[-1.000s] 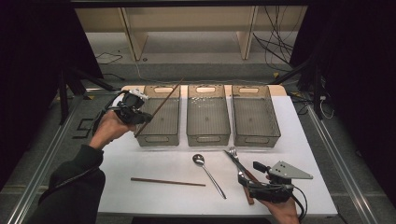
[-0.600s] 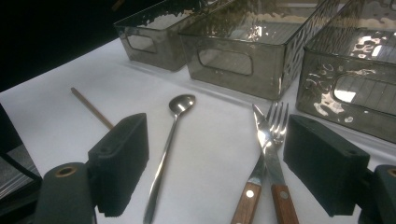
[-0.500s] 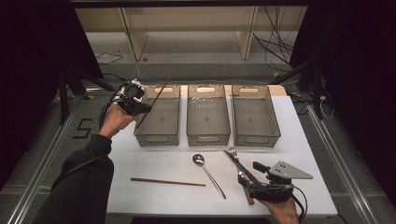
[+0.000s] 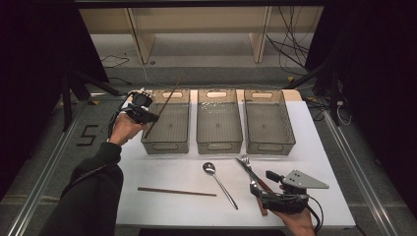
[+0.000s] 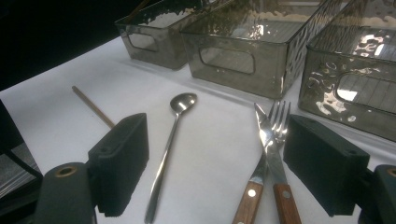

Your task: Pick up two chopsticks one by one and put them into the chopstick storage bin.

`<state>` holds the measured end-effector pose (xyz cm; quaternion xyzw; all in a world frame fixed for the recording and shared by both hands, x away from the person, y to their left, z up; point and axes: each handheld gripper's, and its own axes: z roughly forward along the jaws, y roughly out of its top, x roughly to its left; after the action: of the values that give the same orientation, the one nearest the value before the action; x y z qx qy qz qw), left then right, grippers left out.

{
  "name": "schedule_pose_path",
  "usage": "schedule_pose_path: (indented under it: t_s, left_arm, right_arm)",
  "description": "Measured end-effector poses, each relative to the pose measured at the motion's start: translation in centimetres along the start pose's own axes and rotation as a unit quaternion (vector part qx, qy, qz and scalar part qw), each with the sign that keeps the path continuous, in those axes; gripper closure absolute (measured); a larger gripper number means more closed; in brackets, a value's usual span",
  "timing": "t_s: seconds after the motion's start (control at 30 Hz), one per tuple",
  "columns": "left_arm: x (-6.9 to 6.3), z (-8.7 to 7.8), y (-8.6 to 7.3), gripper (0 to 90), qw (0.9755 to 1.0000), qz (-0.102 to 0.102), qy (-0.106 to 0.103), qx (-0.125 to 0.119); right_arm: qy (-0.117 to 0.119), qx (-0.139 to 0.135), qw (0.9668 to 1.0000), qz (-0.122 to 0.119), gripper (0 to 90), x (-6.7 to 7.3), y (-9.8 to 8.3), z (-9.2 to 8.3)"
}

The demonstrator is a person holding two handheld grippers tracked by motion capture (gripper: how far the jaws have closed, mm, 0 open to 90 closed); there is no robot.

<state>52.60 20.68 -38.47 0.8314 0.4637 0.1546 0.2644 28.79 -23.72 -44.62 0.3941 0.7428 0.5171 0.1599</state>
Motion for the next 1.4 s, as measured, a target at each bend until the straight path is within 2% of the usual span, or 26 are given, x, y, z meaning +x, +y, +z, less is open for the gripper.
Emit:
schedule_pose_path:
  t_s: [0.2, 0.3, 0.4, 0.5, 0.63, 0.7, 0.9, 1.0, 1.07, 1.27, 1.33, 1.4]
  left_arm:
    - [-0.2, 0.6, -0.2, 84.1, 0.9999, -0.005, -0.005, 0.014]
    - [-0.2, 1.2, -0.3, 83.6, 0.9995, -0.009, -0.006, 0.029]
    - [-0.2, 1.4, -0.4, 82.6, 0.9995, -0.015, -0.007, 0.028]
    - [-0.4, 1.3, -0.4, 73.2, 0.9993, -0.016, -0.008, 0.031]
    - [-0.8, 0.4, -0.1, 57.2, 0.9996, -0.017, -0.009, 0.023]
    - [-1.2, -0.3, 0.0, 49.0, 0.9997, -0.009, -0.013, 0.019]
    - [-3.4, -2.3, -0.2, 34.1, 0.9992, 0.028, -0.03, 0.007]
    - [-4.4, -3.2, -0.5, 30.0, 0.998, 0.048, -0.041, 0.001]
    - [-5.0, -3.7, -0.7, 27.8, 0.9973, 0.055, -0.049, -0.004]
    - [-6.5, -4.5, -1.5, 23.5, 0.9933, 0.09, -0.072, 0.003]
    - [-7.0, -4.7, -1.9, 22.7, 0.9916, 0.104, -0.077, 0.01]
    - [-7.5, -4.9, -2.2, 22.2, 0.9887, 0.122, -0.086, 0.018]
  right_arm:
    - [0.001, 0.002, 1.0, 0.001, 23.2, 0.0, 0.0, 0.0]
    - [0.001, 0.002, 1.0, 0.001, 23.2, 0.0, 0.0, 0.0]
    - [0.0, 0.001, 1.0, 0.001, 23.2, 0.0, 0.0, 0.0]
    - [0.0, 0.001, 1.0, 0.001, 23.2, 0.0, 0.0, 0.0]
    - [0.0, 0.0, 1.0, 0.004, 23.2, -0.1, 0.0, -0.1]
    - [0.0, 0.0, 1.0, 0.005, 23.2, -0.1, 0.0, -0.1]
    - [0.0, -0.001, 1.0, 0.004, 23.2, 0.0, 0.0, -0.1]
    - [0.0, -0.002, 1.0, 0.003, 23.2, 0.0, 0.0, -0.1]
    - [0.0, -0.002, 1.0, 0.003, 23.2, 0.0, 0.0, -0.1]
    - [0.0, -0.002, 1.0, 0.004, 23.1, 0.0, 0.0, -0.1]
    - [0.0, -0.002, 1.0, 0.004, 23.1, 0.0, 0.0, -0.1]
    - [0.0, -0.002, 1.0, 0.004, 23.1, 0.0, 0.0, -0.1]
